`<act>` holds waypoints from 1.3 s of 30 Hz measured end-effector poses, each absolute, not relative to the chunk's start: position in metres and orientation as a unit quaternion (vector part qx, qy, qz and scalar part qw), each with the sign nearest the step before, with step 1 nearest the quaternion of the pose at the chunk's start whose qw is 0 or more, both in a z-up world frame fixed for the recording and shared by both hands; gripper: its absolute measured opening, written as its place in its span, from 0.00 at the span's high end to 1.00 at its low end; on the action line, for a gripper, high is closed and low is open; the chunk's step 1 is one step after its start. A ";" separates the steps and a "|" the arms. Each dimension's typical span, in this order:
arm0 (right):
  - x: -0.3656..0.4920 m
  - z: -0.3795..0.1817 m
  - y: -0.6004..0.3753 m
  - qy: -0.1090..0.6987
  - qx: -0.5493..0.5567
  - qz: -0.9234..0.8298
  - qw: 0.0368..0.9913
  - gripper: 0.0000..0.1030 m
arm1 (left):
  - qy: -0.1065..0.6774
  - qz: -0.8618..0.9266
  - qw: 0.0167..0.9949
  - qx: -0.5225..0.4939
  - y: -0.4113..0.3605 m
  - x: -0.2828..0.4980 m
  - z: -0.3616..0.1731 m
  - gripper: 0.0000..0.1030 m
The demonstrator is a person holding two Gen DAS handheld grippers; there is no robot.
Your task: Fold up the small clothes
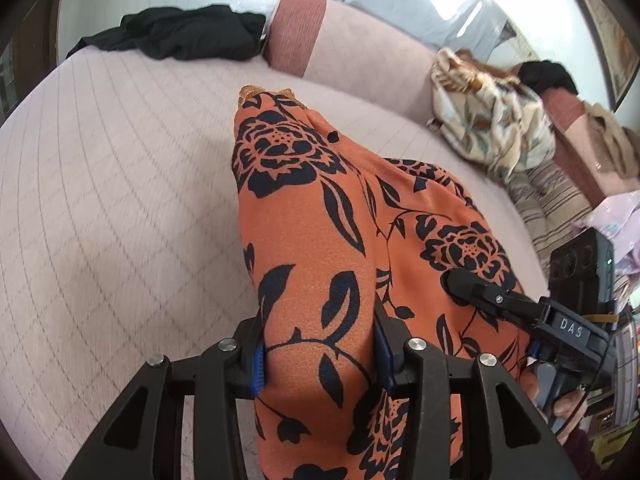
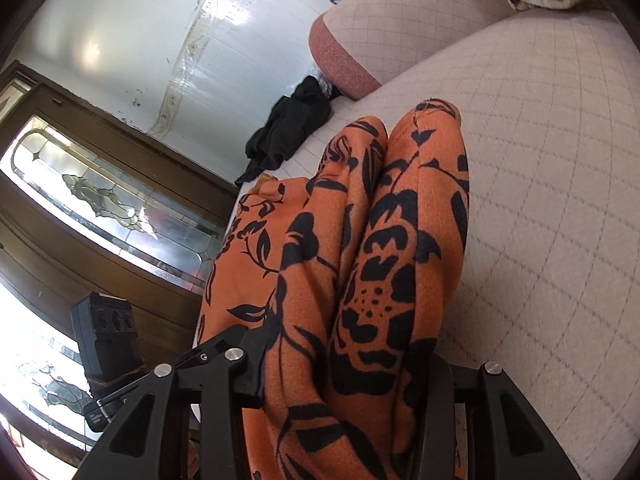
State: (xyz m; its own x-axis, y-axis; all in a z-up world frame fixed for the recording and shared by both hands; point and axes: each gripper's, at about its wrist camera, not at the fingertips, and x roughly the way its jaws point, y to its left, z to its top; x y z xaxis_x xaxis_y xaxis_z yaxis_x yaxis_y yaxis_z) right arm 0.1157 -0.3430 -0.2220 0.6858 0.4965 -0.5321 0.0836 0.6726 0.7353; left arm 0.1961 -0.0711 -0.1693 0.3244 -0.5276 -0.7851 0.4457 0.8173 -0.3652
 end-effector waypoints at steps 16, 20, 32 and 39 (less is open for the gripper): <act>0.064 -0.209 -0.354 0.386 0.350 -0.012 0.853 0.41 | 0.439 -0.207 0.873 0.036 -0.033 0.146 -0.165 0.30; 0.028 -0.176 -0.352 0.314 0.321 -0.026 0.893 0.41 | 0.443 -0.192 0.874 0.061 -0.036 0.129 -0.172 0.30; 0.054 -0.209 -0.305 0.439 0.294 0.003 0.849 0.61 | 0.422 -0.171 0.886 0.087 -0.033 0.096 -0.152 0.30; 0.024 -0.148 -0.303 0.388 0.268 0.002 0.882 0.61 | 0.379 -0.162 0.907 0.088 -0.036 0.077 -0.106 0.28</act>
